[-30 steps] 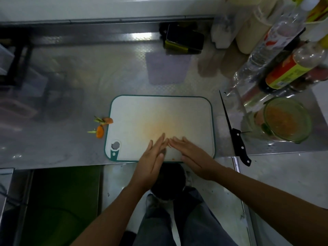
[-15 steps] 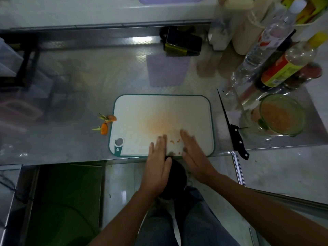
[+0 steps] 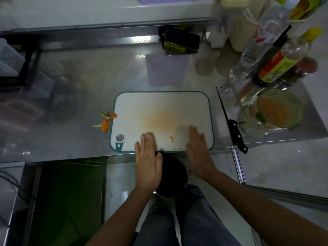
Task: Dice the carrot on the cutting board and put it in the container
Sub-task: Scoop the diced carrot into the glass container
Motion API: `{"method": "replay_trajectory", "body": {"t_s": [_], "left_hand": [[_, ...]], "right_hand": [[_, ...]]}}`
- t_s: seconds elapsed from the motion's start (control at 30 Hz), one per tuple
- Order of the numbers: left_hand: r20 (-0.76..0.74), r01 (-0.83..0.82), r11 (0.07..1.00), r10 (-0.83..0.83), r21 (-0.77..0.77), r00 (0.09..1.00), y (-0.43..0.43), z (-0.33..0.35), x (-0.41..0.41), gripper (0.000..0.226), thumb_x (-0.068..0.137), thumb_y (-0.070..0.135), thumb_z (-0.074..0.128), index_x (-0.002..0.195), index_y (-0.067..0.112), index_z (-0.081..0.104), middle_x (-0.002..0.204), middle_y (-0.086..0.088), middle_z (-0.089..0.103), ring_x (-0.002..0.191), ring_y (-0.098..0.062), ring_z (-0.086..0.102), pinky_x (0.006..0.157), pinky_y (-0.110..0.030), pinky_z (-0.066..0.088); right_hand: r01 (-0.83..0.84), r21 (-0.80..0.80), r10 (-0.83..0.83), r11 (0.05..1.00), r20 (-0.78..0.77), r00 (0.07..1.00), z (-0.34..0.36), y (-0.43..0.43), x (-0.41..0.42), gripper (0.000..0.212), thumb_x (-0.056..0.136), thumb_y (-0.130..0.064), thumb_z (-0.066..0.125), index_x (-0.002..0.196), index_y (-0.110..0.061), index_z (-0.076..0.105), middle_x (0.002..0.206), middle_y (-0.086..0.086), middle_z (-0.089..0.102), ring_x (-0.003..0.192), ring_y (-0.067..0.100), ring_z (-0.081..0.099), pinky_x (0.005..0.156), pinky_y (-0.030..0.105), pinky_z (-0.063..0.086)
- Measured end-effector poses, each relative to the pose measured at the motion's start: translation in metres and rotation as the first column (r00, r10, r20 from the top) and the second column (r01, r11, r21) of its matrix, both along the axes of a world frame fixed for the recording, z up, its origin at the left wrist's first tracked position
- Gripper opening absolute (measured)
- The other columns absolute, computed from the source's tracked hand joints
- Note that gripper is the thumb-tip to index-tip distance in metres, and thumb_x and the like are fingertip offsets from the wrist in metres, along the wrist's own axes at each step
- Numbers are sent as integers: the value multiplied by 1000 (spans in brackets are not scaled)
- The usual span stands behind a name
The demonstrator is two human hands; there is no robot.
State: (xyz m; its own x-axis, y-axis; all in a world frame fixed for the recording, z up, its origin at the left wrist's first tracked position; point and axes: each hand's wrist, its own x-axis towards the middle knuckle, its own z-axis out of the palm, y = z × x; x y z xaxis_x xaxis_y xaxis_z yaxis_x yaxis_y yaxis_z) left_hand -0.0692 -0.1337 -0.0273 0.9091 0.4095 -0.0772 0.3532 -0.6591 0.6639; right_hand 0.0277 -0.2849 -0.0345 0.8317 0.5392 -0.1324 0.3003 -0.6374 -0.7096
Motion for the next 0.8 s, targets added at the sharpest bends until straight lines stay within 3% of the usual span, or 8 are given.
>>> {"method": "replay_trajectory", "body": {"t_s": [0.07,0.2,0.33,0.4,0.5,0.57,0.67,0.8], "left_hand": [[-35,16,1000,-15,3,999,0,0,-3,65,93,34,18,152,11,3,157,0,-2,143,-6,-18,120,-35,-7],[-24,118,991,-120,-61,993,-16,1,-10,65,93,32,21,152,15,-2,159,1,-4,143,-2,-20,121,-39,-2],[-28,-75,985,80,152,996,-3,-1,-18,66,94,35,19,152,8,6,159,-10,3,148,-21,-5,120,-40,-5],[-113,-129,970,154,204,982,6,-6,-23,69,93,40,14,151,1,9,158,-16,7,148,-25,-2,120,-42,-5],[-136,-1,985,25,173,990,-4,-7,-23,68,92,35,16,150,0,11,158,-16,12,148,-24,3,120,-39,-5],[-110,98,993,-90,71,990,-16,-2,-20,63,94,30,22,151,6,11,158,-10,16,148,-25,4,121,-41,4],[-35,161,985,-164,-67,986,-20,9,-17,60,97,23,32,153,17,11,158,6,13,146,-18,-6,120,-38,12],[-13,163,969,-164,184,986,6,0,-5,60,93,25,20,151,10,20,158,-2,13,147,-17,0,121,-40,1]], "right_hand": [[-49,-49,49,998,4,999,-1,1,-2,66,94,-32,20,150,-6,-4,153,-1,-11,146,16,-13,114,22,-17],[-243,-3,243,970,1,970,-4,7,-19,67,92,-36,17,150,-10,-5,159,3,-9,147,13,-11,119,33,-9],[54,-9,-53,999,79,995,-2,-1,-16,63,95,-35,13,149,-9,-5,156,1,-12,143,3,-20,117,27,-14],[140,-84,-134,987,70,989,-5,-1,-22,67,92,-38,10,148,-5,-8,155,7,-16,145,13,-20,117,29,-16],[36,-103,-32,994,45,998,-9,10,-41,72,88,-37,12,148,-6,-12,155,10,-22,144,18,-23,117,33,-16],[-40,-62,40,997,3,999,-8,15,-48,73,87,-39,12,148,-10,-15,156,7,-23,143,14,-24,118,34,-14],[-88,51,94,995,-123,988,-5,5,-38,69,90,-39,19,151,-21,-6,160,-3,-9,147,11,-9,121,35,-2],[-225,7,224,974,55,973,-1,5,8,61,91,-17,28,150,-15,11,159,2,9,147,15,6,121,36,2]]}}
